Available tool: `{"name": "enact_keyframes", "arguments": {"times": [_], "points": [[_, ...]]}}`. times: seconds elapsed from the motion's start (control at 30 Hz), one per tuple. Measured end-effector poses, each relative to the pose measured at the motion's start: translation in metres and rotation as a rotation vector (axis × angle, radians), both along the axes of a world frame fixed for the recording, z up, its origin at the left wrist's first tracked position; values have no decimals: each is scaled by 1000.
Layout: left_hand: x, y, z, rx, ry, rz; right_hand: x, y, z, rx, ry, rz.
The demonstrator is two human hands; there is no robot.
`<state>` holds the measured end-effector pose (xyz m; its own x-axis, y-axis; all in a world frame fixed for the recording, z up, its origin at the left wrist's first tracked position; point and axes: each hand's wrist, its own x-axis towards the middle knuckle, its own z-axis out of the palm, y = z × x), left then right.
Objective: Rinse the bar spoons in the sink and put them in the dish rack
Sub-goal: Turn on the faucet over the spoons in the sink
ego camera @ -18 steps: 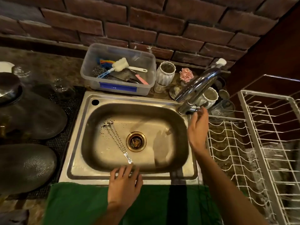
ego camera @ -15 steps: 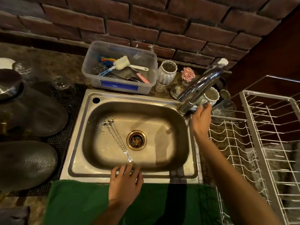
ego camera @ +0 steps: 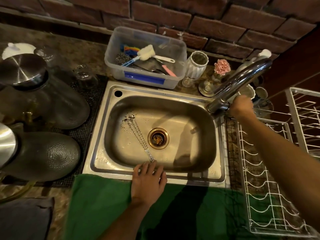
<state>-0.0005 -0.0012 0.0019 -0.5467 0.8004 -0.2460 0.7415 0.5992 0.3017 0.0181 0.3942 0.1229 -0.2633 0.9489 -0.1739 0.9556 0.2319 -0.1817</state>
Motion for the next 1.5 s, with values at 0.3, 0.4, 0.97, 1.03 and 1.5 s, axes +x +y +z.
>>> {"name": "enact_keyframes", "arguments": {"times": [0.3, 0.4, 0.97, 1.03, 1.5], "points": [[0, 0, 1, -19, 29, -20, 7, 19, -1, 13, -118, 135], [0, 1, 2, -28, 43, -17, 10, 20, -3, 23, -115, 129], [1, 1, -2, -3, 20, 16, 10, 23, -7, 35, -69, 84], [1, 0, -2, -1, 23, 18, 9, 23, -7, 34, -66, 77], [1, 0, 2, -12, 13, 31, 10, 23, -9, 34, -68, 67]]}}
